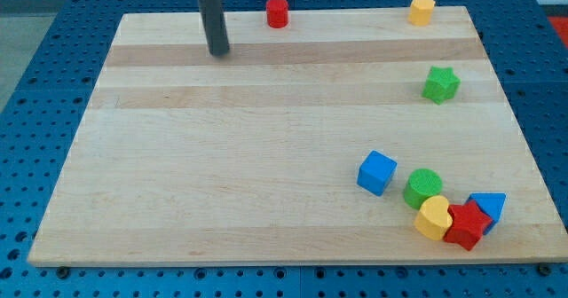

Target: Slide the red circle vertically above the blue cube

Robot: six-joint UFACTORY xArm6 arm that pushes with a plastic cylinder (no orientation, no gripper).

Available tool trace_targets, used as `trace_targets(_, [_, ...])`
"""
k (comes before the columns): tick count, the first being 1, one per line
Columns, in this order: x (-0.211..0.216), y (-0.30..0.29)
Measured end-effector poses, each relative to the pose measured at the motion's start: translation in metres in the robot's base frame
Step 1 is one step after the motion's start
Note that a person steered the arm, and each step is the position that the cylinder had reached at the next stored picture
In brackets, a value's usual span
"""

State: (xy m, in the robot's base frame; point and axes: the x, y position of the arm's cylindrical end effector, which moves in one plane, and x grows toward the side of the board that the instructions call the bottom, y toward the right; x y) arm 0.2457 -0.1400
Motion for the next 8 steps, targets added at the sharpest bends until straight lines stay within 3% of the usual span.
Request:
trace_targets(1, [-0.051, -0.007])
trace_targets(3, [-0.053, 0.017])
trace_targets(8, [-0.052, 0.155])
